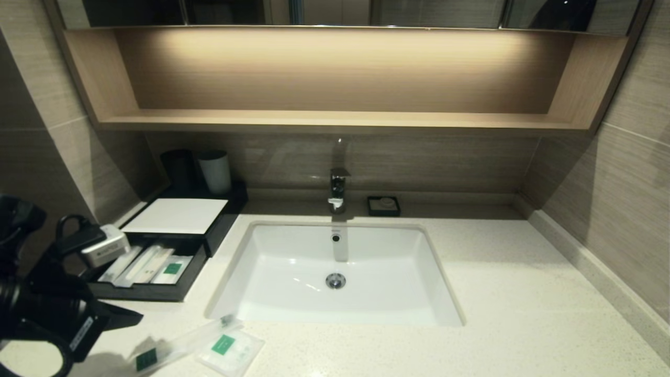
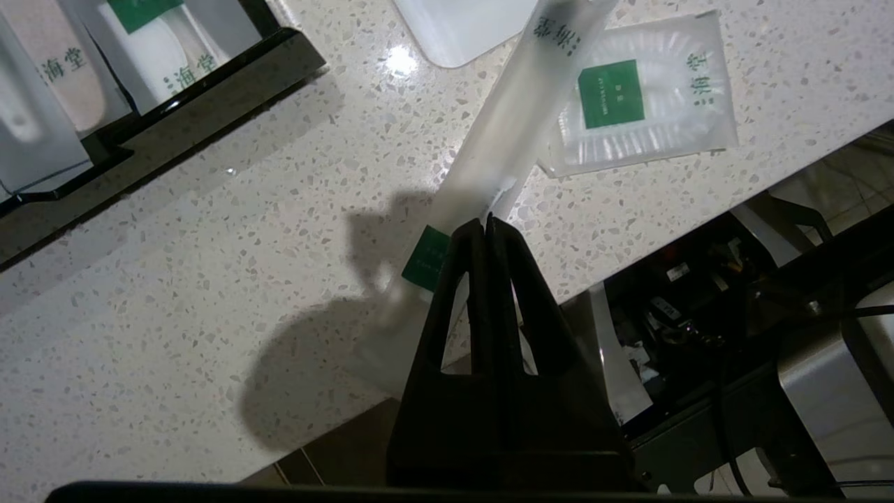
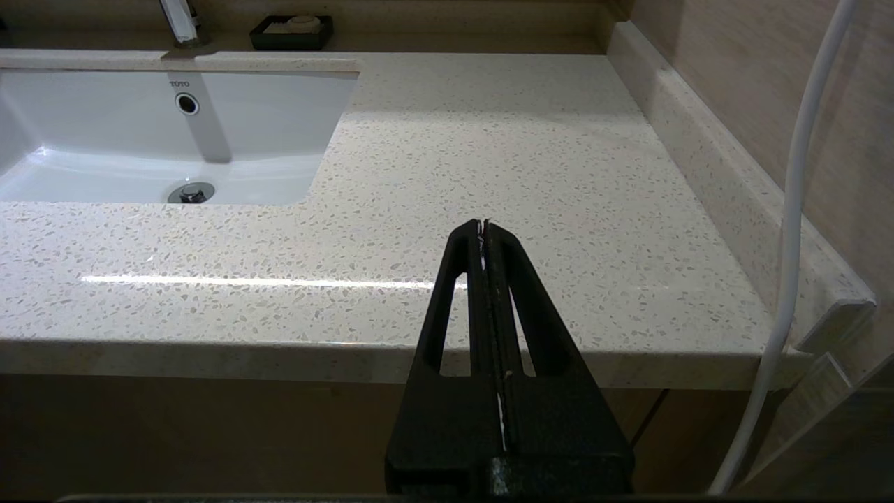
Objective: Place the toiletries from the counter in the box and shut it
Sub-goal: Pick up the bathroom toiletry
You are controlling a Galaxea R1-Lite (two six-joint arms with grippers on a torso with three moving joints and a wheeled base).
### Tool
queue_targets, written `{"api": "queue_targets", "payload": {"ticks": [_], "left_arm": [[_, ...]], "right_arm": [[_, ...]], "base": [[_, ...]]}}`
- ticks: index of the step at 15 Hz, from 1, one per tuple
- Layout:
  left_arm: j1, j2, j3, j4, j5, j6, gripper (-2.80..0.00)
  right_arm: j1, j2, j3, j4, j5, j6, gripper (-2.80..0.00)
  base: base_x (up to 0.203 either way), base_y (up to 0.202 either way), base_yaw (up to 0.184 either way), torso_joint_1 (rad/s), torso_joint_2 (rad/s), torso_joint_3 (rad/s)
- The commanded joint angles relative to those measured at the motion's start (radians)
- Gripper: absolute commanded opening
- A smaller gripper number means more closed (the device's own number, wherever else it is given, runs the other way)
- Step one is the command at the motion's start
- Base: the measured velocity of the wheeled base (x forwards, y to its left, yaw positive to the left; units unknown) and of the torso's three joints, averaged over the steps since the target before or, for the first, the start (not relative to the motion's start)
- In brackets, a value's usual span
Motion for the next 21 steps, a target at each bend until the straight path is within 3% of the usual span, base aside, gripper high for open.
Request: {"api": "queue_targets", "payload": {"ticks": [1,17,18,21], "left_arm": [[0.023,0.040,0.003,0.003,-0.001,0.021,-2.80],[0.041,0.195,0.018,-0.066,0.041,0.123,-2.73],[0.043,0.200,0.018,-0.066,0.045,0.132,0.00],[0.056,0.191,0.020,-0.059,0.074,0.170,0.00]], "right_arm": [[0.002,0.001,0.002,0.000,0.000,0.000,-2.80],[0.005,0.001,0.002,0.001,0.000,0.000,-2.80],[0.005,0.001,0.002,0.001,0.000,0.000,-2.80],[0.005,0.001,0.002,0.000,0.000,0.000,-2.80]], "base": [[0.000,0.000,0.000,0.000,0.00,0.000],[0.000,0.000,0.000,0.000,0.00,0.000],[0.000,0.000,0.000,0.000,0.00,0.000],[0.000,0.000,0.000,0.000,0.00,0.000]]}}
